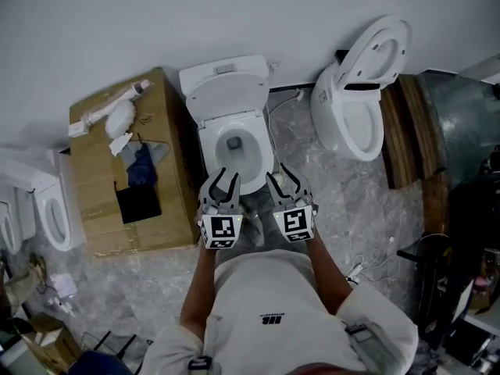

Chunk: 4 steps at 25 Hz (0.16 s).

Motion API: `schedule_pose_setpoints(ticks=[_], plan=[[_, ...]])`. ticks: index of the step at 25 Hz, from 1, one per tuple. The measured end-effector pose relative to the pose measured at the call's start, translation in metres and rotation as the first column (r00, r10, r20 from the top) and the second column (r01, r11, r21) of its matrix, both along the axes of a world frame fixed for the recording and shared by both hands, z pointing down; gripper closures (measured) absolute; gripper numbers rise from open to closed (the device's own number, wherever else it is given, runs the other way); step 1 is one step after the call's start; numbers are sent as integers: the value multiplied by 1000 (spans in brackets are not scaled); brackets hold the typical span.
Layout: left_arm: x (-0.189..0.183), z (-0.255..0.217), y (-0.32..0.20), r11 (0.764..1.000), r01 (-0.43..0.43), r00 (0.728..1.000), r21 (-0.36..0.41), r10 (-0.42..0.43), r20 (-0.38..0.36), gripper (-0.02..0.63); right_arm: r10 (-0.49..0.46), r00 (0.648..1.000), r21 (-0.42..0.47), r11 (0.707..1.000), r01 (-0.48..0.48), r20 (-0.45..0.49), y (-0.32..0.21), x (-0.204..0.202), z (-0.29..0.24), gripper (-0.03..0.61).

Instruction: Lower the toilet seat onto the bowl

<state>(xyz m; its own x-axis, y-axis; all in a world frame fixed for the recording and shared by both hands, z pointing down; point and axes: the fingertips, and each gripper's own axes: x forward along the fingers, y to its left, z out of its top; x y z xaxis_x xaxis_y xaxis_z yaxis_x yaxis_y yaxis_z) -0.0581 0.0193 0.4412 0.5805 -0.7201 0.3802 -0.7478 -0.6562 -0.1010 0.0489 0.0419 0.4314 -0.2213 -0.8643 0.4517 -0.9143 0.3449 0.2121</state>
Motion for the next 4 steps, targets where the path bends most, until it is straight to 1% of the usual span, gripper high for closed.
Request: schedule_pose_setpoints(ticks=[4], plan=[[-1,-28,-6,999,8,999,38,-7,-40,463,17,999,24,1000,-18,30,-2,-4,-25,411]])
